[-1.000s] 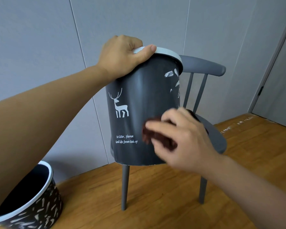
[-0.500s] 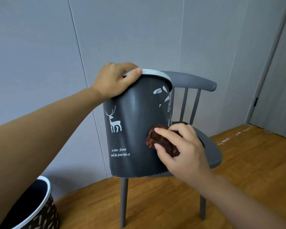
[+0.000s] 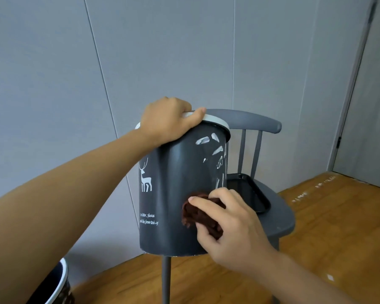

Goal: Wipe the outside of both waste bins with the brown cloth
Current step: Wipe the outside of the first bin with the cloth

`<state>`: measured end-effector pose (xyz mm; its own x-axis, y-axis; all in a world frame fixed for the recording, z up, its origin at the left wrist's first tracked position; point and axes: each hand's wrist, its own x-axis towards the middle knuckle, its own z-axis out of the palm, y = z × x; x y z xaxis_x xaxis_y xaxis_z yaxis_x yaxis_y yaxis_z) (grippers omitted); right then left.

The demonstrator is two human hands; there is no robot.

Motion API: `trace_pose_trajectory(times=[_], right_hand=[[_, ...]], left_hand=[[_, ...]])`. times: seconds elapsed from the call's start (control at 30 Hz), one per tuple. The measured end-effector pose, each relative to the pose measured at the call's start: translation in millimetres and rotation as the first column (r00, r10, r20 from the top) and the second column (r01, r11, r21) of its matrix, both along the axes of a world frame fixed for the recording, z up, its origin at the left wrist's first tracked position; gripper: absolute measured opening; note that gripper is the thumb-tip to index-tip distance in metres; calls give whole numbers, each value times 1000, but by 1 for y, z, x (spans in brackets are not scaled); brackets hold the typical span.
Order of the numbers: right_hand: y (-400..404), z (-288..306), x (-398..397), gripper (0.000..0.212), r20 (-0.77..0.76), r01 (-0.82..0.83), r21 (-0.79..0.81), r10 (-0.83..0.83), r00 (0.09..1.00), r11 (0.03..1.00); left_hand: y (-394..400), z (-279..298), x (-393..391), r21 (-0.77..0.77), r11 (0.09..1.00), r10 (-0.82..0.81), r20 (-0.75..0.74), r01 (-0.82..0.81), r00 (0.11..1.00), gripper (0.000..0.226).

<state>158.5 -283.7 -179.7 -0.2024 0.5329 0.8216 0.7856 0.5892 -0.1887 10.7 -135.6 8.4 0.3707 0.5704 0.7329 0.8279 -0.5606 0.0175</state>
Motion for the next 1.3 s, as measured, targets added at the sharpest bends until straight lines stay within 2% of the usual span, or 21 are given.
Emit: trace_pose_trajectory(times=[0.1,0.23,0.43,0.6,0.7,0.8,0.93,1.13,1.2,1.3], right_hand=[[-2,11,12,44,-155,-40,-8,38,987,999],[-3,23,28,52,-311,-10,-30,0,951,1000],[8,52,47,51,-484,9,-34,-25,874,999],[39,90,45,42,-392,222,30,-193,900,975],[44,83,37,45,-313,220,73,-187,931,973],[45,72,40,46,-374,144,95,-99,922,985],[44,71,44,48,-482,157,14,-131,867,988],[29,75,37,55,-461,127,-157,-186,867,979],[25,79,37,55,-452,168,-150,-219,864,974],[22,90,45,52,-433,354,-17,-326,840,935]], left_hand=[[-4,-5,3,66,998,-29,85,24,996,64],[-6,-17,7,72,991,-123,176,112,977,62],[-2,-25,1,71,982,-185,170,175,968,62],[-2,-27,2,76,986,-162,155,151,975,66],[-2,-27,2,75,987,-153,159,142,975,65],[-2,-28,2,88,987,-150,161,137,975,63],[-3,-28,9,103,989,-118,139,104,983,64],[-2,-27,9,91,989,-129,169,114,977,63],[-1,-27,7,79,991,-122,185,109,975,64],[-2,-28,3,63,992,-118,199,108,973,66]])
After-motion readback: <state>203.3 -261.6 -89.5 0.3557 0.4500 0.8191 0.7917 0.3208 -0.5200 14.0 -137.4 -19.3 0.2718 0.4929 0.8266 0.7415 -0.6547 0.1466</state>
